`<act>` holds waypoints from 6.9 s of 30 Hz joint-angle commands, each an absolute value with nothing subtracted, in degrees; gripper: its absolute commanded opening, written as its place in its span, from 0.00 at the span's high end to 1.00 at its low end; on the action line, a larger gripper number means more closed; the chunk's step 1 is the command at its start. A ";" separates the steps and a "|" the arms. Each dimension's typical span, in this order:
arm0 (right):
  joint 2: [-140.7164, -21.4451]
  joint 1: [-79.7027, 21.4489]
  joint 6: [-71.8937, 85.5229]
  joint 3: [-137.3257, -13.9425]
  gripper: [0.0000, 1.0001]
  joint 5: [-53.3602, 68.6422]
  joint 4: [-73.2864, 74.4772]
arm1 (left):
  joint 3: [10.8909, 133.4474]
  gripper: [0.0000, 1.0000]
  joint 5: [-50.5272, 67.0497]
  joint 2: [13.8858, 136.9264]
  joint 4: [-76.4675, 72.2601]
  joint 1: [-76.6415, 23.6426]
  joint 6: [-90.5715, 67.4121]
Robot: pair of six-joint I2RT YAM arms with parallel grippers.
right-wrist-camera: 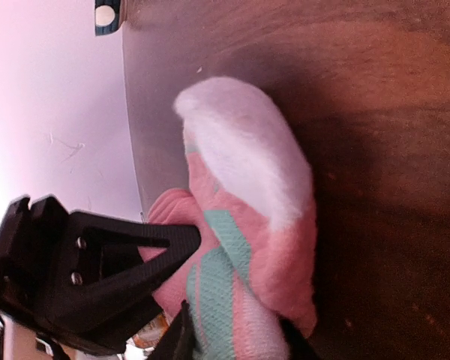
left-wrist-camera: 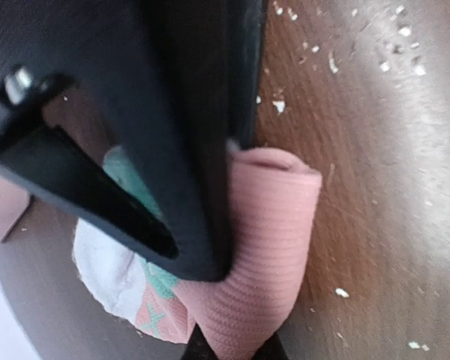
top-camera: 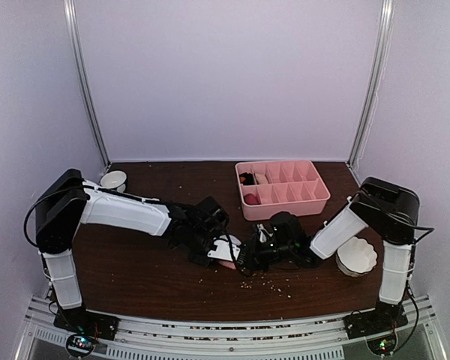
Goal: Roll the socks
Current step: Roll the sock at the center of the board.
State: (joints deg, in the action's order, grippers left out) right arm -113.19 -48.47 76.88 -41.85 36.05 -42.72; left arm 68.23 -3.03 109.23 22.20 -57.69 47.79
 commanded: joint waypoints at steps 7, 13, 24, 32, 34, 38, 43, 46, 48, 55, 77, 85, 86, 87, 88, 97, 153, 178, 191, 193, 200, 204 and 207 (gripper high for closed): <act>-81.52 -48.25 37.90 -38.22 0.00 6.70 -5.21 | 97.55 1.00 34.32 107.35 62.90 -44.14 42.00; -56.50 -53.62 15.68 -34.43 0.01 -13.53 -11.73 | 112.74 1.00 46.26 111.06 80.36 -41.45 45.02; -60.71 -56.25 2.65 -51.70 0.01 15.61 -2.62 | 123.79 1.00 50.07 113.87 90.68 -41.40 45.44; -71.18 -60.40 1.47 -57.54 0.00 15.26 -3.74 | 122.41 1.00 50.51 113.73 90.87 -41.54 45.09; -73.15 -60.49 1.96 -58.13 0.00 14.39 -5.90 | 121.98 1.00 50.42 113.75 90.88 -41.56 45.09; -78.00 -60.53 2.44 -61.02 0.00 12.40 -6.69 | 121.43 1.00 50.53 113.80 91.09 -41.58 45.17; -80.94 -60.37 1.77 -61.82 0.13 15.45 -5.57 | 121.29 1.00 51.27 113.82 93.33 -41.66 47.04; -81.01 -59.55 1.76 -61.56 0.30 20.91 -4.93 | 120.84 1.00 52.29 113.51 94.82 -41.66 48.08; -81.19 -59.07 2.05 -62.10 0.45 23.79 -3.54 | 119.64 1.00 52.66 112.65 94.83 -41.66 48.46; -82.09 -58.97 5.40 -63.35 1.00 28.21 -3.30 | 118.07 0.94 52.31 110.66 94.83 -41.66 48.50; -83.09 -60.80 10.11 -66.02 1.00 7.50 -5.24 | 114.67 0.12 29.47 98.73 72.97 -35.58 32.12; -89.63 -61.71 22.46 -73.16 1.00 1.55 -2.92 | 94.29 0.02 10.15 86.81 46.44 -47.37 40.11; -90.29 -61.74 24.34 -73.85 1.00 1.36 -2.35 | 94.83 0.02 6.09 87.94 45.67 -48.59 40.59; -90.94 -61.72 26.05 -74.42 1.00 1.54 -2.01 | 94.55 0.02 2.74 88.61 44.46 -49.65 41.47; -91.50 -61.76 27.45 -75.12 1.00 1.74 -1.36 | 93.71 0.03 0.20 88.78 42.93 -50.47 42.95; -92.84 -61.50 36.04 -76.90 1.00 2.44 0.19 | 90.20 0.09 -8.09 87.94 40.81 -52.30 44.60; -101.20 -55.94 81.61 -65.48 1.00 19.39 -40.31 | 77.64 0.02 -12.89 79.06 42.28 -55.81 53.78; -103.55 -57.63 85.44 -68.70 1.00 20.41 -40.26 | 68.70 0.45 -33.61 80.43 7.40 -55.37 69.86; -97.25 -56.56 64.88 -73.07 0.60 19.34 -16.30 | 85.30 1.00 -21.15 82.79 35.23 -51.07 47.89; -94.77 -56.24 57.52 -73.71 0.40 16.54 -9.99 | 92.44 1.00 -9.66 84.35 45.59 -47.76 41.52; -84.69 -55.63 33.32 -68.91 0.00 11.14 -5.08 | 105.87 1.00 24.10 87.14 64.74 -43.51 35.54; -75.18 -55.77 22.57 -58.64 0.01 19.67 -21.09 | 109.75 1.00 33.83 89.12 72.08 -43.51 36.26; -71.77 -55.93 18.51 -57.00 0.01 24.17 -23.90 | 111.35 1.00 35.50 90.92 74.62 -43.51 36.04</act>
